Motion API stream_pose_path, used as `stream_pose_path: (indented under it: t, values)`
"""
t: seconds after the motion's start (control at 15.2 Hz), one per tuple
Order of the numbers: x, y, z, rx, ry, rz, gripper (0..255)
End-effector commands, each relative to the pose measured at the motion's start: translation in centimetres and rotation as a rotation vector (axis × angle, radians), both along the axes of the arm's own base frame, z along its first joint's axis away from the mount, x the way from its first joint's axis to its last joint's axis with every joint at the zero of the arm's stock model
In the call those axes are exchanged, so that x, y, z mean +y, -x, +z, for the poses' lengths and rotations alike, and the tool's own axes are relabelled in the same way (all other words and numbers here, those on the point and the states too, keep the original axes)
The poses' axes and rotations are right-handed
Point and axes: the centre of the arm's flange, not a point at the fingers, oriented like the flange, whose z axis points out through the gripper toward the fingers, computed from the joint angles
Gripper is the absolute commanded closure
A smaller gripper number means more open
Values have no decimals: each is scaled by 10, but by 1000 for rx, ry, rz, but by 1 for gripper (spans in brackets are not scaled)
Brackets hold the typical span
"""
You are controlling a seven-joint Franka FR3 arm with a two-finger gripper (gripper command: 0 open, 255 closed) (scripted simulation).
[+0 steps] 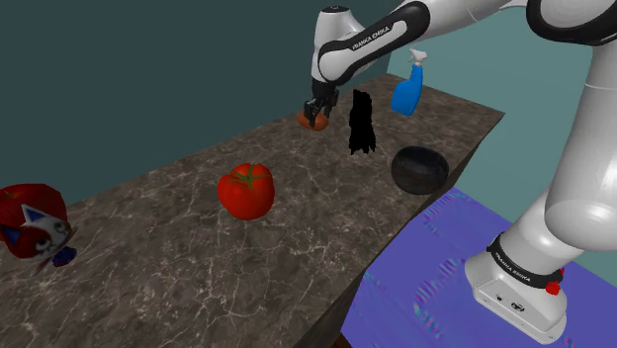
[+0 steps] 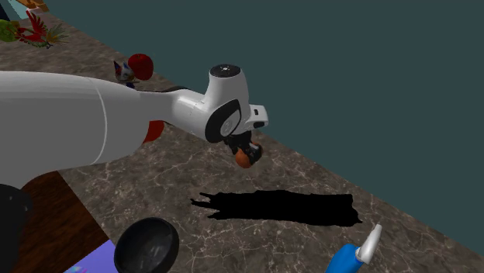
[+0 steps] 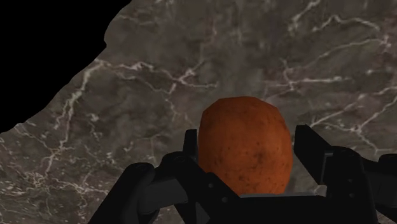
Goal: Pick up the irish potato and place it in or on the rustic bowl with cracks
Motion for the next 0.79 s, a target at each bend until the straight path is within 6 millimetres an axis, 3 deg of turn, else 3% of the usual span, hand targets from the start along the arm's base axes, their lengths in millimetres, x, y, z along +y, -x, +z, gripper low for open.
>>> stream_pose_path:
  t: [0.0,0.73]
  values:
    - [0,0,10,0,0,0,255]
    - [0,0,68,0,0,0,255]
